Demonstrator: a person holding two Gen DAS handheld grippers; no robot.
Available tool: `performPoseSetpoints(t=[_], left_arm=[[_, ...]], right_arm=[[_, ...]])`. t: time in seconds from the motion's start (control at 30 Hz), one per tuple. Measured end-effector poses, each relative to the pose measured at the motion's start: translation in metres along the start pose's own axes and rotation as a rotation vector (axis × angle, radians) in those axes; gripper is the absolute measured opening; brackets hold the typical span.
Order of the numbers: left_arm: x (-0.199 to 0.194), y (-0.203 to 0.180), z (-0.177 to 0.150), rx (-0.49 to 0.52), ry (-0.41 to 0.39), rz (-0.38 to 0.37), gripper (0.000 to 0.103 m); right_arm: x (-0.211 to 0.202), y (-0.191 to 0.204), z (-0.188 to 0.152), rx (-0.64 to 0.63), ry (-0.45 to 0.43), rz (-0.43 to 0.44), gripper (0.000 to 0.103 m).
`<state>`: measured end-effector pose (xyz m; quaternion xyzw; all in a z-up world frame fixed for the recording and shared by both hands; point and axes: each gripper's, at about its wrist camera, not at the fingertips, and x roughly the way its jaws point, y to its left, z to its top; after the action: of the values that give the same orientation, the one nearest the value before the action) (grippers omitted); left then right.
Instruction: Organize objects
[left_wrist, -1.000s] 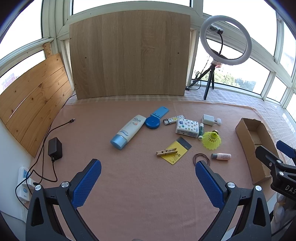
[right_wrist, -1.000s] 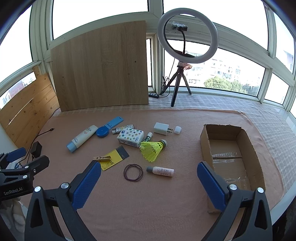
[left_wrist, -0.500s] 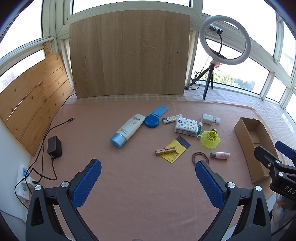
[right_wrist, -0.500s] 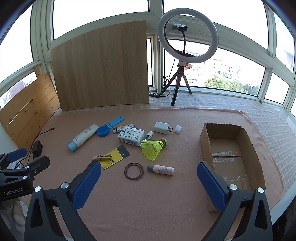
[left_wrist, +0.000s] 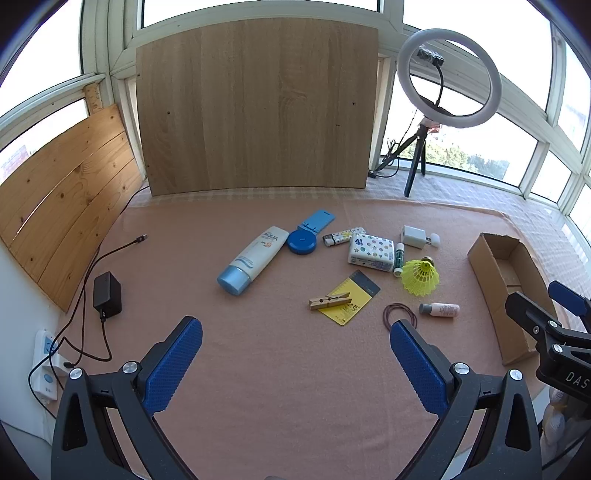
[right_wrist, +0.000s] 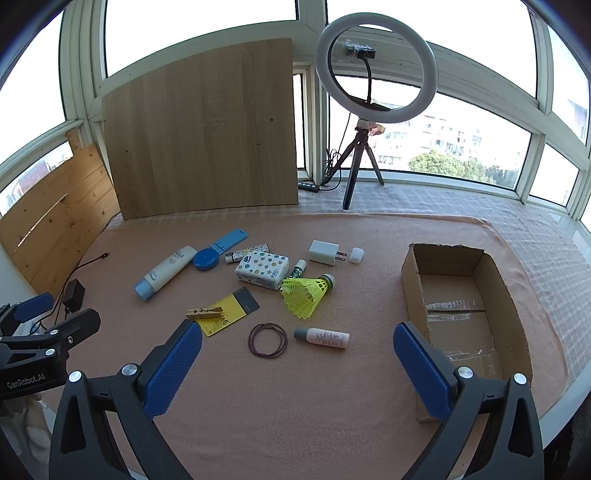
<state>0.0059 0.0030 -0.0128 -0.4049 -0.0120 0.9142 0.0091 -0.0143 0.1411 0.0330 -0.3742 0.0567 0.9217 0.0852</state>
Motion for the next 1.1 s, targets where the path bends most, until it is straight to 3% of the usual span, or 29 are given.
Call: performPoseSetpoints(t=[1.1], left_arm=[[0.027,-0.003,0.007,0.013,0.035,-0.016,0.103]], right_arm=[[0.022,-0.007,-0.001,0.008,0.046,-0.012,0.102]])
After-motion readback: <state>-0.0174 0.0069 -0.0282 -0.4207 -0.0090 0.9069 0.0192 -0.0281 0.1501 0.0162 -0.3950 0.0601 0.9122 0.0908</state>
